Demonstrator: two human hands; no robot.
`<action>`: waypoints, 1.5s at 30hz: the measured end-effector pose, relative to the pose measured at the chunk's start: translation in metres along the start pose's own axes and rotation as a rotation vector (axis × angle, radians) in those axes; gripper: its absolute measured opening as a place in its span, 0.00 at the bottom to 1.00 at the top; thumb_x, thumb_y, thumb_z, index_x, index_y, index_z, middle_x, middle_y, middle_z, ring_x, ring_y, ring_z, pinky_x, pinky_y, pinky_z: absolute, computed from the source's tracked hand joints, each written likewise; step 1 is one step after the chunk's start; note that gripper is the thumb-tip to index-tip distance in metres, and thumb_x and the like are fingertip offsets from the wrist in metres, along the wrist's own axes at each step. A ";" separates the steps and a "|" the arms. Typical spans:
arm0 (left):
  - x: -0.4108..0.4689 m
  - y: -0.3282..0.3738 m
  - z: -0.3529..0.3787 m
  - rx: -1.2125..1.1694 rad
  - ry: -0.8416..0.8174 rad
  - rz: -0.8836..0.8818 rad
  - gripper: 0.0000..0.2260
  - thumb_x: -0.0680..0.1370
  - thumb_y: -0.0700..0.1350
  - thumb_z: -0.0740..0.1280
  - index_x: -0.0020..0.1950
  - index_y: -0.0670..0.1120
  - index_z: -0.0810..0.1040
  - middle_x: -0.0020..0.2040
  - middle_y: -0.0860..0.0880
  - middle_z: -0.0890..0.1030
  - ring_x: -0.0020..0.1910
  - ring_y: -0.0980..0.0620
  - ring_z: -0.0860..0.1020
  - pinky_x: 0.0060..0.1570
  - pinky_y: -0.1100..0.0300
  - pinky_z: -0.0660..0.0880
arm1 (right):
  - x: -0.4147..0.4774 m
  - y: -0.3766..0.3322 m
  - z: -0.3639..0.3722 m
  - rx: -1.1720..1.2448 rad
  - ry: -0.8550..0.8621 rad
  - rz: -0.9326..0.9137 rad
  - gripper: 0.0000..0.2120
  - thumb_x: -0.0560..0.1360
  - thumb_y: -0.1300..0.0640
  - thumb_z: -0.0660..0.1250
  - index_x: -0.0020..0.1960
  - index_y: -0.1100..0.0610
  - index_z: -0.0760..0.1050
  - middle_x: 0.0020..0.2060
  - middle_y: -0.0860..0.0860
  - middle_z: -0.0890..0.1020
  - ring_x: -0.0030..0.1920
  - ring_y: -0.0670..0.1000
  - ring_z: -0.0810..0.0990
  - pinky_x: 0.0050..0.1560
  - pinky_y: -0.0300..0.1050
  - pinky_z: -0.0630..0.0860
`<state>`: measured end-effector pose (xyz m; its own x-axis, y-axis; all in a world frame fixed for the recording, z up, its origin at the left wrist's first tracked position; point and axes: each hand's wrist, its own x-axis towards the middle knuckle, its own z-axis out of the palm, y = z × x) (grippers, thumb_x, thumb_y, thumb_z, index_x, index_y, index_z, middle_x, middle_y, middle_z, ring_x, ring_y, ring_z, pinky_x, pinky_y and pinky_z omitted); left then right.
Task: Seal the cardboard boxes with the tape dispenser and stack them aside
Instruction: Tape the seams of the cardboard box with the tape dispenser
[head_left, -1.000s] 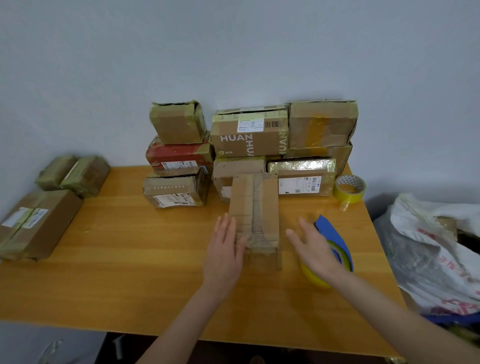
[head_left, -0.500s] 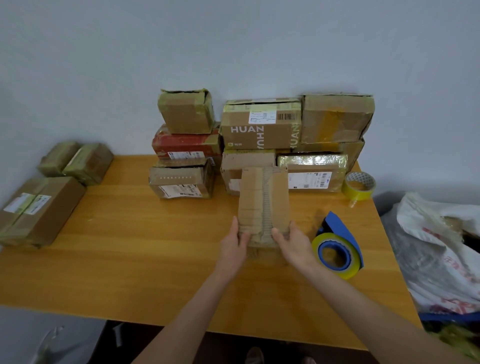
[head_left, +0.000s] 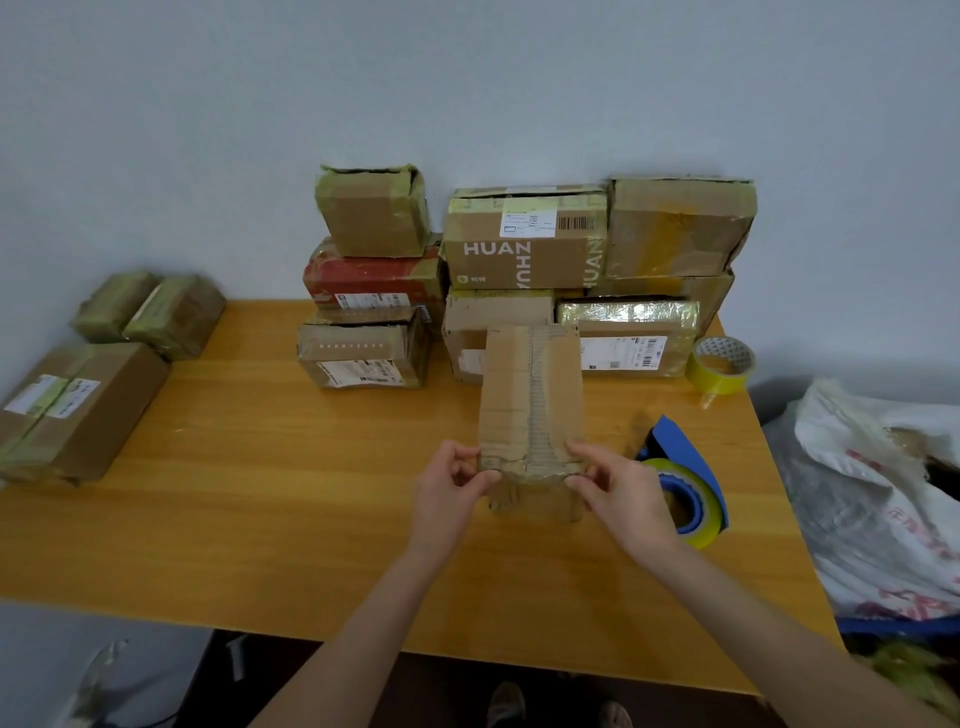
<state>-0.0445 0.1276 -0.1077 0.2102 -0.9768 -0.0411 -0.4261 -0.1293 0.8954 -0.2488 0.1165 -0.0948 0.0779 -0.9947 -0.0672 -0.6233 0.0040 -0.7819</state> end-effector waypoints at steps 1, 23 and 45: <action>0.002 0.000 -0.001 0.049 -0.004 0.026 0.12 0.72 0.42 0.74 0.44 0.52 0.72 0.33 0.52 0.78 0.35 0.53 0.79 0.38 0.63 0.78 | 0.001 -0.001 -0.002 -0.089 0.006 -0.030 0.21 0.75 0.57 0.71 0.67 0.51 0.75 0.35 0.47 0.80 0.35 0.45 0.79 0.40 0.34 0.77; 0.014 0.004 0.005 0.317 -0.219 0.195 0.32 0.78 0.43 0.67 0.76 0.48 0.52 0.74 0.44 0.66 0.70 0.49 0.69 0.68 0.55 0.67 | 0.026 0.004 0.004 -0.438 -0.029 -0.190 0.23 0.73 0.38 0.67 0.64 0.46 0.69 0.51 0.47 0.82 0.47 0.50 0.80 0.42 0.44 0.76; 0.037 0.027 -0.040 0.944 -0.200 0.749 0.27 0.75 0.33 0.66 0.70 0.54 0.71 0.73 0.51 0.68 0.74 0.49 0.64 0.75 0.47 0.53 | 0.078 -0.020 -0.035 -0.451 -0.184 -0.026 0.51 0.67 0.33 0.71 0.79 0.46 0.47 0.76 0.50 0.58 0.75 0.53 0.58 0.69 0.53 0.67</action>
<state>-0.0127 0.0949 -0.0676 -0.4655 -0.8611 0.2046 -0.8727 0.4851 0.0562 -0.2570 0.0357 -0.0624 0.2091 -0.9590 -0.1913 -0.8911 -0.1062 -0.4413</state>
